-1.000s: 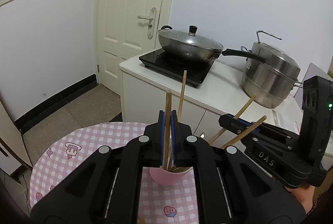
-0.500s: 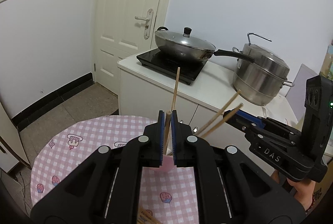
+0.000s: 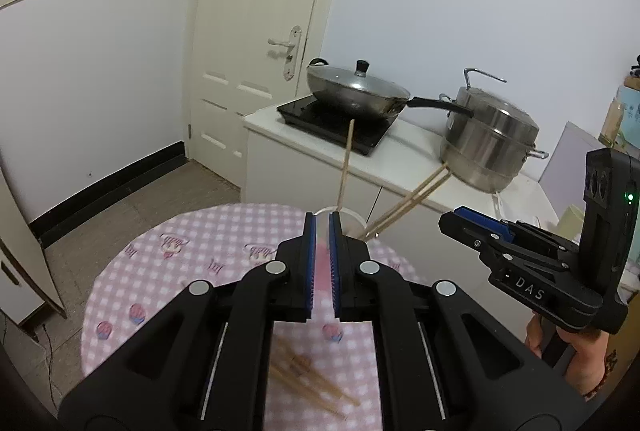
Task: Organize utensils
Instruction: 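Open both tools to release chopsticks into the pink cup, then lower the left tool to the chopstick pile while the right tool descends beside it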
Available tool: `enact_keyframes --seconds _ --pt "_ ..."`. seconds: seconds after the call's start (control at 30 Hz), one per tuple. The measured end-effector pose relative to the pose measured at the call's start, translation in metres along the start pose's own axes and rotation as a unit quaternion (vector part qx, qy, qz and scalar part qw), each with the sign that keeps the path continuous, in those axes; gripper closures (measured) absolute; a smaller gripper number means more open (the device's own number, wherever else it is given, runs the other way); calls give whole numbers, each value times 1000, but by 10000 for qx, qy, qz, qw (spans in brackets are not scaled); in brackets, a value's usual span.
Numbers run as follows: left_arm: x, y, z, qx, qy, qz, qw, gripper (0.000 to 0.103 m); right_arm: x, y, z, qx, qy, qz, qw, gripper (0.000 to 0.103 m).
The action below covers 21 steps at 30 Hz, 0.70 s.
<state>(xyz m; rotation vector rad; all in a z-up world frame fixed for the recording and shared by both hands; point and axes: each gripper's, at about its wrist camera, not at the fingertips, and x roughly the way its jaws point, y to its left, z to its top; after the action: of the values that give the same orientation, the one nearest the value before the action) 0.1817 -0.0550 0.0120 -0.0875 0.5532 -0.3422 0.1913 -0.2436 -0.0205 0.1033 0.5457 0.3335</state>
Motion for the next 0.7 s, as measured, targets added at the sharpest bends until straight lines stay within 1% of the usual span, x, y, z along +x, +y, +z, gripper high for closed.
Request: enact_keyframes --seconds 0.07,0.1,0.13,0.33,0.4,0.53,0.57,0.7 --pt "-6 8 -7 -32 30 58 10000 57 2 10 -6 -64 60 80 9999 78" --pt "-11 15 -12 -102 -31 132 9999 35 5 16 -10 -84 105 141 9998 78" --pt "-16 21 -17 -144 -118 159 9997 35 7 20 -13 -92 133 180 9997 78" --pt "-20 53 -41 -272 97 340 9990 35 27 47 -33 -211 401 383 9982 78" --pt "-16 65 -49 -341 232 419 9983 35 33 55 -38 -256 486 433 9976 78" --pt "1 90 -67 -510 656 644 9945 35 52 67 -50 -356 721 515 9954 78" --pt "9 99 -72 -592 827 735 9921 35 58 69 -53 -387 787 515 9948 78" --pt "36 119 -87 -801 1282 880 9846 35 78 77 -64 -473 1028 507 9923 78"
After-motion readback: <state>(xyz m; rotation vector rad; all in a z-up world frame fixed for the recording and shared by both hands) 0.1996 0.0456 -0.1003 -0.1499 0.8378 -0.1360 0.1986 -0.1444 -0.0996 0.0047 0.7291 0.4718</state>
